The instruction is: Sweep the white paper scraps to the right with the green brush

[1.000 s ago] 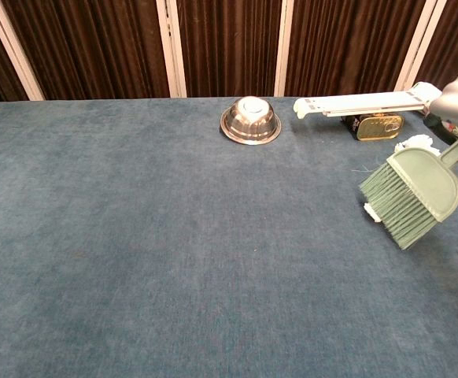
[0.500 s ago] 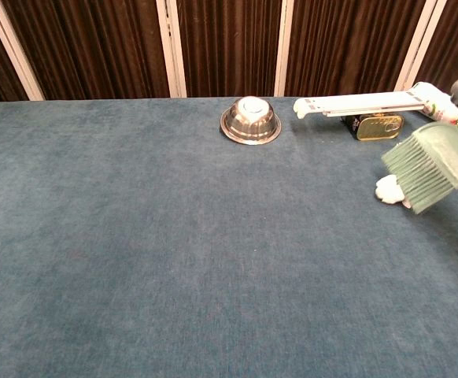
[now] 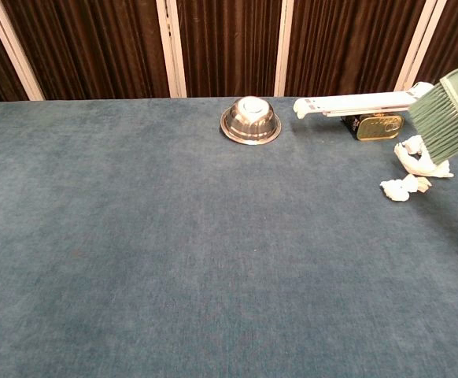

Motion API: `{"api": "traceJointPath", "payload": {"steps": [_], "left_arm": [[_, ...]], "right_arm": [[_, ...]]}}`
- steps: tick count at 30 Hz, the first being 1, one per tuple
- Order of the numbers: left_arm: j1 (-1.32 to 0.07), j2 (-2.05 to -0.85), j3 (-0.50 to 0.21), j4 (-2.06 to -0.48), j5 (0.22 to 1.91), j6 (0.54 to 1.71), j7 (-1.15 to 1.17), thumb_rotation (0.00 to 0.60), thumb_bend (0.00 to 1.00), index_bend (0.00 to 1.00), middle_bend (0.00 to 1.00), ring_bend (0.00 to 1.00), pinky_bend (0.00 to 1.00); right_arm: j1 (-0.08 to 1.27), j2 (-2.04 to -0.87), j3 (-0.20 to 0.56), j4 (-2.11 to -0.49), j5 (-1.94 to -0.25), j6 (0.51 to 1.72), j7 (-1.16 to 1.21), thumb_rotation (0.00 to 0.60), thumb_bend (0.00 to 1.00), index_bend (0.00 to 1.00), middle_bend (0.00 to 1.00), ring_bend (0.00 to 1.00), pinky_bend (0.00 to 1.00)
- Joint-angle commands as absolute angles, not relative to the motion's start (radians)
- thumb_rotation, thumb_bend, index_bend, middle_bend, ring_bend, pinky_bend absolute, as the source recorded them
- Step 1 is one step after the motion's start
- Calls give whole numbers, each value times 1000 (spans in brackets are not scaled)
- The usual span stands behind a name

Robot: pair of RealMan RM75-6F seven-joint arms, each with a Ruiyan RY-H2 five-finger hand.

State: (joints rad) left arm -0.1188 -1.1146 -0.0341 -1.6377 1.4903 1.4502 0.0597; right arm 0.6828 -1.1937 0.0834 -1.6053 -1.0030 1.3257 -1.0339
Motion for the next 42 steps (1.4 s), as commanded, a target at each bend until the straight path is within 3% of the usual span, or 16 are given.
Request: {"api": "traceJointPath", "payload": {"steps": [1, 8, 17, 20, 23, 25, 28, 36, 38, 39, 41, 42], "left_arm": [[-119, -1115, -33, -1638, 1492, 1450, 61, 600, 0, 0, 0, 0, 0], [-118, -1118, -31, -1638, 1496, 1452, 70, 600, 0, 0, 0, 0, 0], [-118, -1125, -30, -1637, 1500, 1456, 84, 600, 0, 0, 0, 0, 0], [-117, -1124, -31, -1636, 1498, 1456, 82, 600, 0, 0, 0, 0, 0], [-117, -1122, -33, -1635, 1495, 1456, 78, 600, 0, 0, 0, 0, 0], [-117, -1121, -33, -1635, 1495, 1456, 74, 600, 0, 0, 0, 0, 0], [-116, -1120, -33, -1634, 1495, 1457, 71, 600, 0, 0, 0, 0, 0], [-114, -1118, -31, -1635, 1496, 1459, 71, 600, 0, 0, 0, 0, 0], [-113, -1118, -31, -1635, 1496, 1461, 73, 600, 0, 0, 0, 0, 0], [-112, -1118, -31, -1635, 1497, 1462, 74, 600, 0, 0, 0, 0, 0], [-111, -1118, -32, -1634, 1499, 1467, 77, 600, 0, 0, 0, 0, 0], [-110, -1117, -32, -1633, 1501, 1471, 78, 600, 0, 0, 0, 0, 0]], "right_arm": [[631, -1136, 65, -1709, -1062, 1354, -941, 600, 442, 833, 956, 990, 883], [543, -1129, -13, -1811, -1196, 1397, -816, 600, 442, 833, 956, 989, 883], [488, -1249, -65, -1812, -1247, 1376, -780, 600, 442, 827, 956, 990, 883], [482, -1295, -66, -1787, -1240, 1364, -793, 600, 443, 709, 956, 989, 883], [479, -1332, -66, -1751, -1233, 1359, -834, 600, 442, 463, 956, 981, 883], [474, -1350, -64, -1730, -1221, 1359, -863, 600, 427, 240, 956, 975, 883], [467, -1359, -63, -1713, -1202, 1361, -890, 600, 371, 27, 956, 972, 883], [439, -1339, -56, -1707, -1160, 1379, -938, 600, 328, 0, 953, 944, 843], [428, -1325, -58, -1703, -1171, 1394, -932, 600, 328, 0, 904, 891, 793], [422, -1316, -59, -1700, -1178, 1403, -926, 600, 328, 0, 832, 821, 734], [405, -1294, -64, -1697, -1200, 1427, -901, 600, 328, 0, 638, 624, 558], [394, -1281, -68, -1696, -1215, 1440, -879, 600, 328, 0, 505, 477, 422]]}}
